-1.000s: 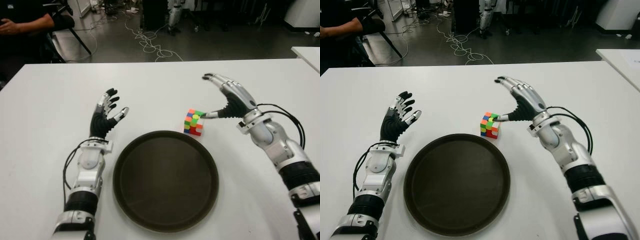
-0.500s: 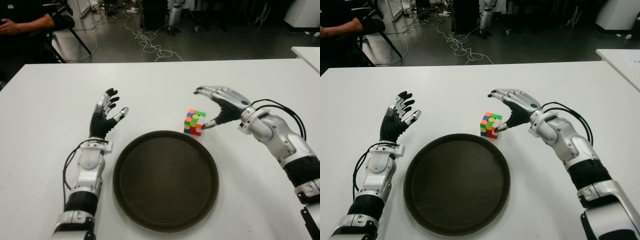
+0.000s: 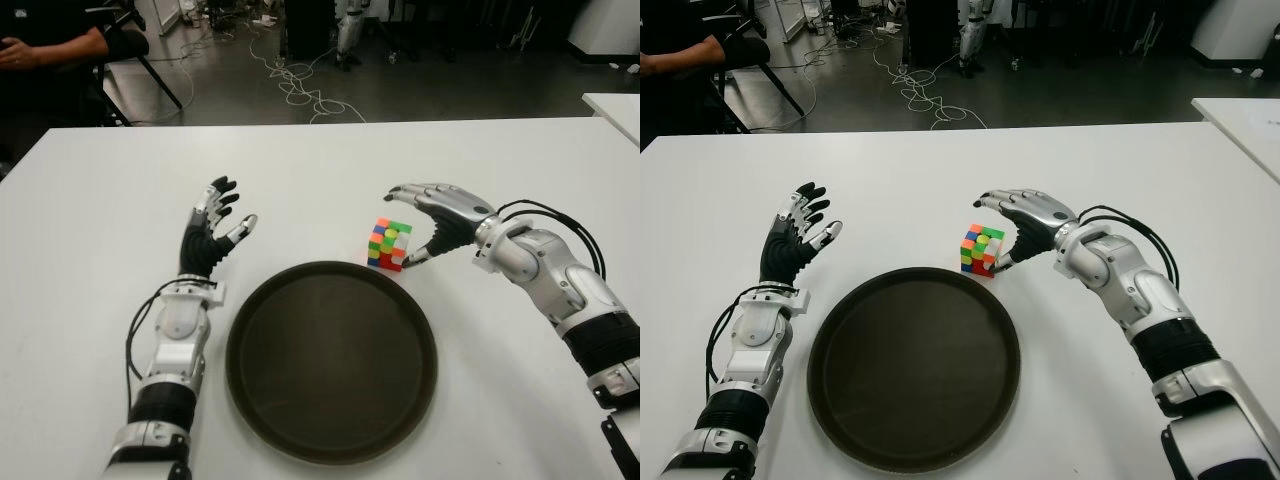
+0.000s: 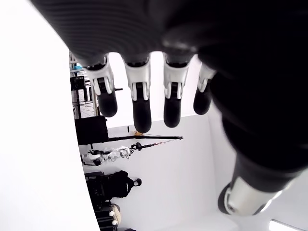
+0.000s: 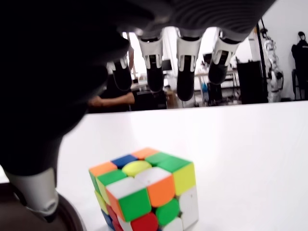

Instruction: Pick up the Rubik's Cube and put it in the plate

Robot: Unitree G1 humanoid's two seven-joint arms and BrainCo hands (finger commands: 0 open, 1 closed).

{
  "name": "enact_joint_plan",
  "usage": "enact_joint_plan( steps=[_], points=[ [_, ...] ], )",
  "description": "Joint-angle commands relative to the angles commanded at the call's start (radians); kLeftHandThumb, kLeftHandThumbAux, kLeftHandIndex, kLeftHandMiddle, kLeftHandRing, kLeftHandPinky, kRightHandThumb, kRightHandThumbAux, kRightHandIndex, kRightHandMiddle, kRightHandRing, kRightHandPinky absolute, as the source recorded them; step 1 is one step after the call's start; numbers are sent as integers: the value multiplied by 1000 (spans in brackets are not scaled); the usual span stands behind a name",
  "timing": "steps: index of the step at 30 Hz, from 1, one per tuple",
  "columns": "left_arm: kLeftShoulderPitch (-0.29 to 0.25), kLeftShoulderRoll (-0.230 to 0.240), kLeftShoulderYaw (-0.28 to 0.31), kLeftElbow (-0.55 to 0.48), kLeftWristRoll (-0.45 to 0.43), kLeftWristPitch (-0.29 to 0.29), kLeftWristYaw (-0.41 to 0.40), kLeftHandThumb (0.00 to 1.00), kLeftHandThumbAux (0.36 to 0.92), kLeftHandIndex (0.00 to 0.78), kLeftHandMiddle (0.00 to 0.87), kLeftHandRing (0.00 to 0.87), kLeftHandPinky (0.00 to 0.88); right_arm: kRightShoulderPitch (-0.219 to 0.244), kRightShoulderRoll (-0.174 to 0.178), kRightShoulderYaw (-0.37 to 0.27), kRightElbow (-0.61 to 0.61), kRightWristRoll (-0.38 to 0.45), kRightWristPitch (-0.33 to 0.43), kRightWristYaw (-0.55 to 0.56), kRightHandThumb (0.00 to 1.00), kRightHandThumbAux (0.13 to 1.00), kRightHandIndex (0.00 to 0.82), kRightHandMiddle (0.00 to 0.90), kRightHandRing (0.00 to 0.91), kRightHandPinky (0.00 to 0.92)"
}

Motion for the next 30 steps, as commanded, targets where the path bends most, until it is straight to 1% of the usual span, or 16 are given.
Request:
enact_joint_plan(
  steps=[14, 19, 24, 30],
  points=[
    [-4, -4, 2, -1, -16, 8, -13, 45, 735, 85, 157, 134, 106, -5, 11, 17, 13, -6, 15, 5, 0, 671, 89, 113, 123, 101],
    [-5, -4, 3, 1, -15, 6, -12, 46, 724, 86, 160, 141, 116, -11, 13, 27, 21, -7, 19, 5, 0, 670, 91, 117, 126, 102],
    [-8, -2, 3, 8, -11, 7, -10, 43, 710, 82, 154, 137, 116, -18, 18, 41, 50, -13, 21, -1, 0, 679, 97, 126, 133, 105],
    [-6, -3, 2, 7, -9, -1, -7, 48, 724, 93, 162, 143, 126, -30, 25, 55, 92, -15, 15, -16, 0, 677, 98, 130, 139, 110]
  ],
)
